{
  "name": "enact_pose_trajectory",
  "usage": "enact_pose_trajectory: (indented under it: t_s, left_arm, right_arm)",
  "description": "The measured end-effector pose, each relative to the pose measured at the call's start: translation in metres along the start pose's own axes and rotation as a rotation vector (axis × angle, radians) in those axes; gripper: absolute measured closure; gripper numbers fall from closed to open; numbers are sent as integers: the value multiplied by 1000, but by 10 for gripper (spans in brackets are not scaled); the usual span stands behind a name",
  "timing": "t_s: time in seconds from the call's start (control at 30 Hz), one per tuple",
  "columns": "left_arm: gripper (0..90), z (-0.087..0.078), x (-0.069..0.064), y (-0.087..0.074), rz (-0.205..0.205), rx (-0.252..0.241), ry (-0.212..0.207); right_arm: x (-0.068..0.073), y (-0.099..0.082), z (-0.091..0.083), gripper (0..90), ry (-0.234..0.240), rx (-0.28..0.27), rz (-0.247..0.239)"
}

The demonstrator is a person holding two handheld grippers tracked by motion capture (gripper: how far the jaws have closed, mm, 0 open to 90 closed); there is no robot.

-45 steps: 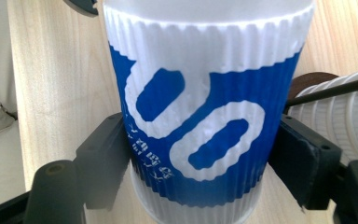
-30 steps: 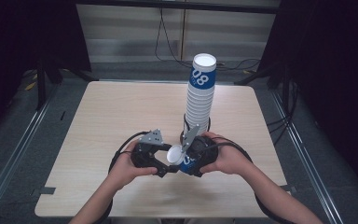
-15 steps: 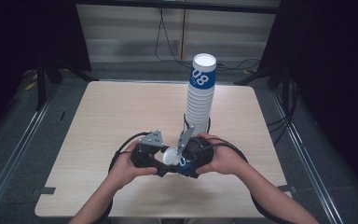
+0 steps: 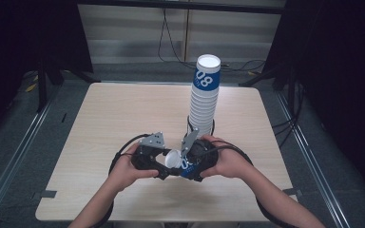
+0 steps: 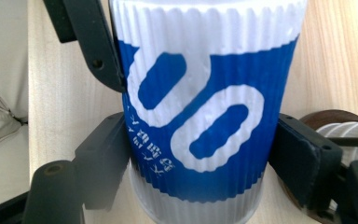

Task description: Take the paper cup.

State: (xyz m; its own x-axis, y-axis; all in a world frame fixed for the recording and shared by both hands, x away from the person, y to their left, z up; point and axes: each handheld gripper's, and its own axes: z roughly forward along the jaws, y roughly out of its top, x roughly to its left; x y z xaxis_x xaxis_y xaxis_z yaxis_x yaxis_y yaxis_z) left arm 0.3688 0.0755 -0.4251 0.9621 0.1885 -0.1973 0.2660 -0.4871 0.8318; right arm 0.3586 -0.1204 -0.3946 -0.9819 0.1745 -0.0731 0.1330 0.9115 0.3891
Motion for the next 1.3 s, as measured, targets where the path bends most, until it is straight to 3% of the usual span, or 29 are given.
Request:
enact_pose_trajectory:
  t_s: [0.23,0.43,0.83,0.9,1.3]
  left_arm:
    - [286,-1,2,-2,-14,-6,-15]
    - [287,-3,2,-1,-5,8,-3]
    - [287,-5,4,-3,-20,8,-2]
    - [287,-6,4,-2,-20,1,-3]
    - [287,-8,5,-3,-23,2,-7]
  right_arm:
    - [1,-1,-1,234,-2,-12,-4]
    - [1,-1,0,222,-12,-25,-9]
    - [0,-9,1,163,-34,-97,19]
    - [0,-12,1,155,-27,-114,45]
    - [1,-23,3,126,-22,-182,70]
